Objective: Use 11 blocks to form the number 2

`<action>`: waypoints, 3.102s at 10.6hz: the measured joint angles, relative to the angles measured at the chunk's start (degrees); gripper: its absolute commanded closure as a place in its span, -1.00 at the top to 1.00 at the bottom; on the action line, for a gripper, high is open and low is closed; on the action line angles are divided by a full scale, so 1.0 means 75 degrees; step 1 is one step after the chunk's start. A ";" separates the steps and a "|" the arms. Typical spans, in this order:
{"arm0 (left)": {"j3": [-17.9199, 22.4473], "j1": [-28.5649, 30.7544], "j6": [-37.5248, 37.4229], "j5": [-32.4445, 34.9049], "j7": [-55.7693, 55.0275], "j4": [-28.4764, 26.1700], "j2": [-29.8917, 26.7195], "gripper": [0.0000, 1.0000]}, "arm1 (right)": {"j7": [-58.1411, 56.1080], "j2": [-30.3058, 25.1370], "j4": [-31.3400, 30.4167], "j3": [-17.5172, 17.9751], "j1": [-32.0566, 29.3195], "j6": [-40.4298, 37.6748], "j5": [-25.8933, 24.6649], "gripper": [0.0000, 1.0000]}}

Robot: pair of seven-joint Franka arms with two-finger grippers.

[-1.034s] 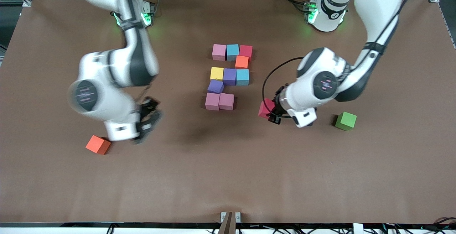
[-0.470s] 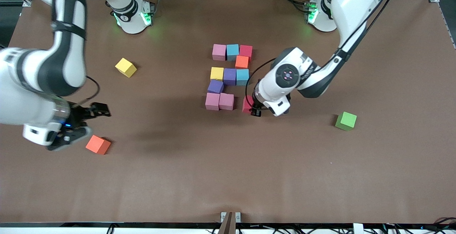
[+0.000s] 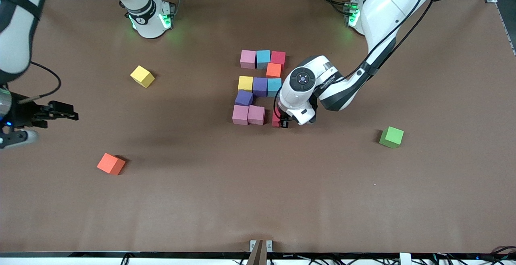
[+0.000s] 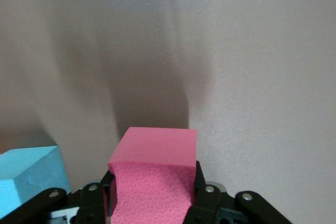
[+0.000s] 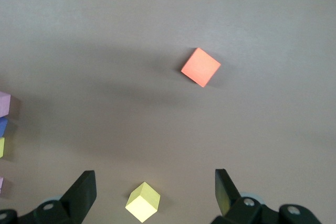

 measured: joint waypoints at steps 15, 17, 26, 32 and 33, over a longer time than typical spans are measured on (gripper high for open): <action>0.0082 -0.0323 0.0057 0.0002 -0.0317 0.0313 0.0473 -0.76 | 0.1611 -0.1070 0.0125 0.4582 -0.3086 -0.0486 -0.1571 1.00; 0.0080 -0.0353 0.0057 0.0002 -0.0339 0.0340 0.0487 -0.76 | 0.1611 -0.1070 0.0122 0.4977 -0.3367 -0.0491 -0.1767 1.00; 0.0079 -0.0493 0.0058 0.0071 -0.0387 0.0545 0.0646 1.00 | 0.1623 -0.1070 0.0121 0.5228 -0.3437 -0.0498 -0.2069 1.00; 0.0078 -0.0504 0.0057 0.0179 -0.0378 0.0636 0.0633 1.00 | 0.1638 -0.1070 0.0121 0.5229 -0.3437 -0.0510 -0.2069 1.00; 0.0075 -0.0482 0.0052 0.0179 -0.0378 0.0686 0.0595 1.00 | 0.1645 -0.1070 0.0121 0.5229 -0.3438 -0.0512 -0.2069 1.00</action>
